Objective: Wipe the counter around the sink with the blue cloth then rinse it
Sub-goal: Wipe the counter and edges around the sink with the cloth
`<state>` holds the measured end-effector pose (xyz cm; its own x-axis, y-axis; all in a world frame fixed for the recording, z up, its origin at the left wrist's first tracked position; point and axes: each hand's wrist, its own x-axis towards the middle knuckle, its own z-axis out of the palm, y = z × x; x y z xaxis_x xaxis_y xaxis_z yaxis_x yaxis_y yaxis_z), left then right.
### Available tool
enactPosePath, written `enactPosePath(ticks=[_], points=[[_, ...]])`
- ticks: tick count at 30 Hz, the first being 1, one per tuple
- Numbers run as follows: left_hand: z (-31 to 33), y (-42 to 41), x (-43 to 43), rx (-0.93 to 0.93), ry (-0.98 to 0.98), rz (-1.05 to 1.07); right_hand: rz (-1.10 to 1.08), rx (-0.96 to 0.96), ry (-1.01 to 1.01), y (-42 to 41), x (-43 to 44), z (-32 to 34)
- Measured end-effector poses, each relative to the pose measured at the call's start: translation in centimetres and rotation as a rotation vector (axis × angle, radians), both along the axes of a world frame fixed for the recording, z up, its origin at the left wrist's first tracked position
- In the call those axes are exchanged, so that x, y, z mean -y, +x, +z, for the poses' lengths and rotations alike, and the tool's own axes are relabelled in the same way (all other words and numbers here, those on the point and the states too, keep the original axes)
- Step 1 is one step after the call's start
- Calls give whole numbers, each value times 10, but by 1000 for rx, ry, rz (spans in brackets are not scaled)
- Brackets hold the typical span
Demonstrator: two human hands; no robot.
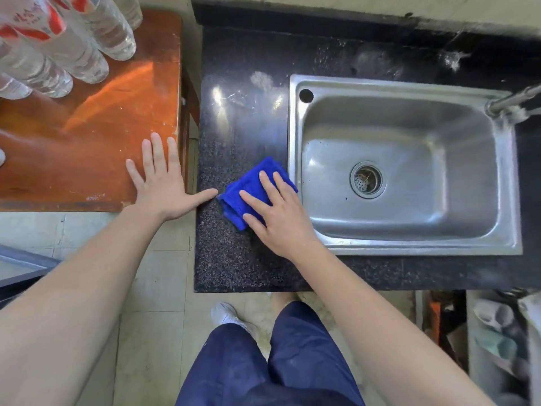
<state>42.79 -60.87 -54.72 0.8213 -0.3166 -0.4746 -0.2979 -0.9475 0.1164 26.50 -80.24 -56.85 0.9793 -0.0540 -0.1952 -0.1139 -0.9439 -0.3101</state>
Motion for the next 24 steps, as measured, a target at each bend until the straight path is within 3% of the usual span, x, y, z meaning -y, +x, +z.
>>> enactPosePath(ticks=[8, 14, 18, 24], points=[[-5, -1, 1, -13, 30, -17, -21, 66, -39, 138, 63, -9], [-2, 2, 3, -40, 77, -8, -115, -41, -21, 235, 57, -6], [-1, 3, 2, -42, 83, -3, -108, 19, -18, 210, 50, -7], [-1, 0, 4, -30, 70, 2, 43, -23, 3, 86, 44, 1]])
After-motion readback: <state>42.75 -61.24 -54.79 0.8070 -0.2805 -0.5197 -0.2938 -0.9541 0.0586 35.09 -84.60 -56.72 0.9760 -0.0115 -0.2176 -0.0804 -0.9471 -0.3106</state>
